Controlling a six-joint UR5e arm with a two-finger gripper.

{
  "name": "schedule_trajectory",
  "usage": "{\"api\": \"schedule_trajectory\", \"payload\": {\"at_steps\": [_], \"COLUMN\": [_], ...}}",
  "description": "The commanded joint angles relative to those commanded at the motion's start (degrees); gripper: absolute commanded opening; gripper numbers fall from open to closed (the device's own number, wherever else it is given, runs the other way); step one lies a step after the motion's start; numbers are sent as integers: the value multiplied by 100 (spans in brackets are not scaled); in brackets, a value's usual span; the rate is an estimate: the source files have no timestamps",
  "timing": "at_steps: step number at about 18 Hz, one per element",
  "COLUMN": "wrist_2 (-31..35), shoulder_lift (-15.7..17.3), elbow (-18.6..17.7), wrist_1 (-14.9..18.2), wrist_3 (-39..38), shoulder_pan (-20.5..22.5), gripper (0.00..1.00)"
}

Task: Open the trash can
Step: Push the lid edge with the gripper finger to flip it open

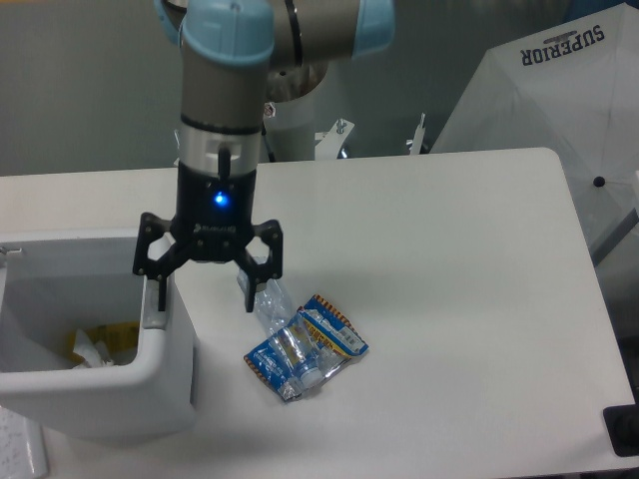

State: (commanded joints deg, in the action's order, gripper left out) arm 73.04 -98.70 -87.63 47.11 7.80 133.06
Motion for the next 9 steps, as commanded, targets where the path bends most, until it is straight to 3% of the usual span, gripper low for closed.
{"api": "schedule_trajectory", "payload": {"at_steps": [5, 9], "wrist_2": [1474, 1767], "shoulder_lift": [35, 9], "elbow": [-53, -62], "wrist_1": [245, 527], "wrist_3": [555, 1293], "shoulder_pan": [395, 580], "gripper": [100, 100]}}
